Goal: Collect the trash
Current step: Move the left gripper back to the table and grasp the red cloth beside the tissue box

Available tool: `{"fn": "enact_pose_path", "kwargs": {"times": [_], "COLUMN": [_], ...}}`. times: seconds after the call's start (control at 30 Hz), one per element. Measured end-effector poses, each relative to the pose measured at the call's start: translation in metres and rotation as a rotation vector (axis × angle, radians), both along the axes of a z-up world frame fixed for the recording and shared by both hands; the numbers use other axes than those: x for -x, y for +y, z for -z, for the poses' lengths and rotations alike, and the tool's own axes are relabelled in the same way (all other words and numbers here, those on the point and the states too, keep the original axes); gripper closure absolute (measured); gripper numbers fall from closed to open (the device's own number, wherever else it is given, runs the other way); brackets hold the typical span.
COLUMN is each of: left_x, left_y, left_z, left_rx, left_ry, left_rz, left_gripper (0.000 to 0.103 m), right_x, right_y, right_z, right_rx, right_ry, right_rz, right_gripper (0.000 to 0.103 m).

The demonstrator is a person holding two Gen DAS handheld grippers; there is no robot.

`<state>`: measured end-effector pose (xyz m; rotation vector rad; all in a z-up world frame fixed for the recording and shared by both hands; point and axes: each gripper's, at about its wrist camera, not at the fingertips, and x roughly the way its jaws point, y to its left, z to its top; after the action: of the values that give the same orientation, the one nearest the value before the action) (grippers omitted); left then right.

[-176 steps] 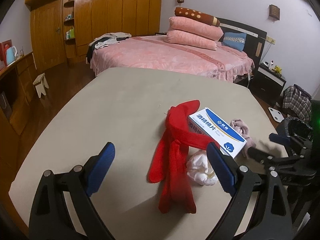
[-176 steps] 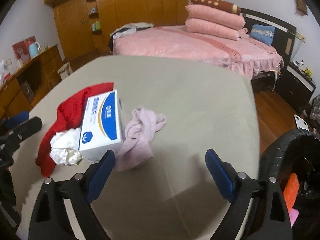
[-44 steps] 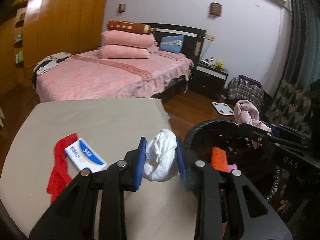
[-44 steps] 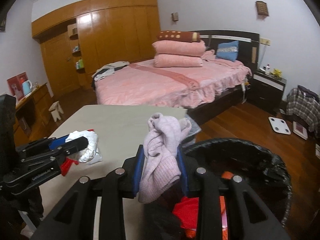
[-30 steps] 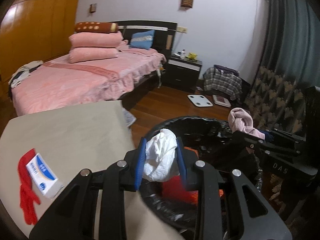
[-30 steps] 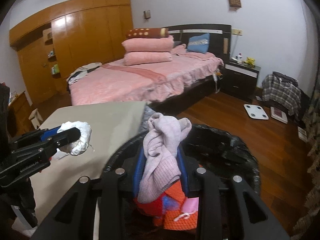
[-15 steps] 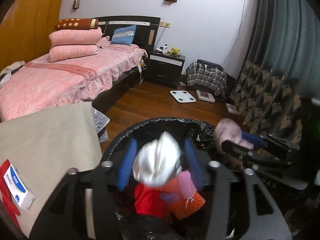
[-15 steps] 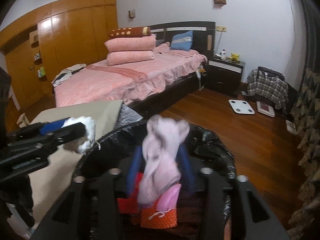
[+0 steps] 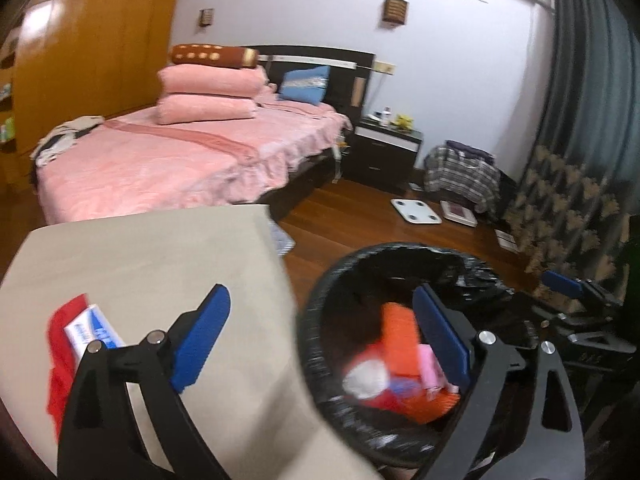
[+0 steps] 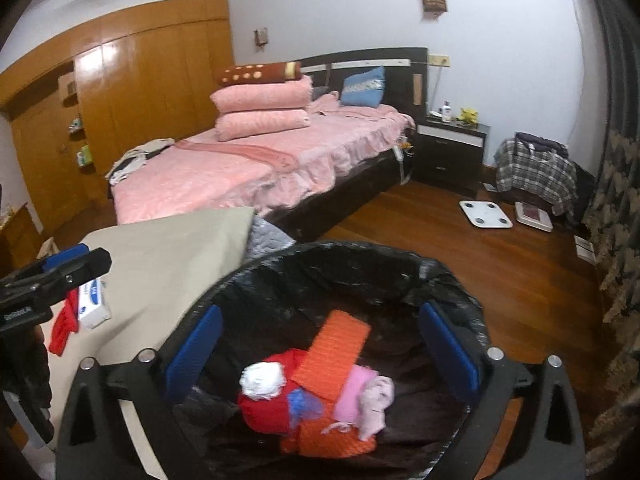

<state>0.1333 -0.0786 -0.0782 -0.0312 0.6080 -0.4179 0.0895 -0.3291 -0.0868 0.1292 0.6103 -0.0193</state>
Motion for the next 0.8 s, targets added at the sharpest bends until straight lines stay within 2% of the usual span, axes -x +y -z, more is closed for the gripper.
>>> {"fn": "enact_pose_path", "kwargs": {"times": [0.47, 0.8], "left_x": [0.011, 0.008], "left_y": [0.115, 0.188], "left_z": [-0.004, 0.01], "left_rx": [-0.045, -0.075], "left_ry": [-0.014, 0.011], "left_rz": [-0.248, -0.386], "left_gripper": [0.013, 0.013], "right_x": [-0.034, -0.065], "right_y": [0.094, 0.169], "right_z": [-0.005, 0.005], "right_rx": [0.014, 0.001], "right_ry": [-0.016, -0.024], "right_rz": [-0.199, -0.319], "right_gripper": [0.006, 0.006]}}
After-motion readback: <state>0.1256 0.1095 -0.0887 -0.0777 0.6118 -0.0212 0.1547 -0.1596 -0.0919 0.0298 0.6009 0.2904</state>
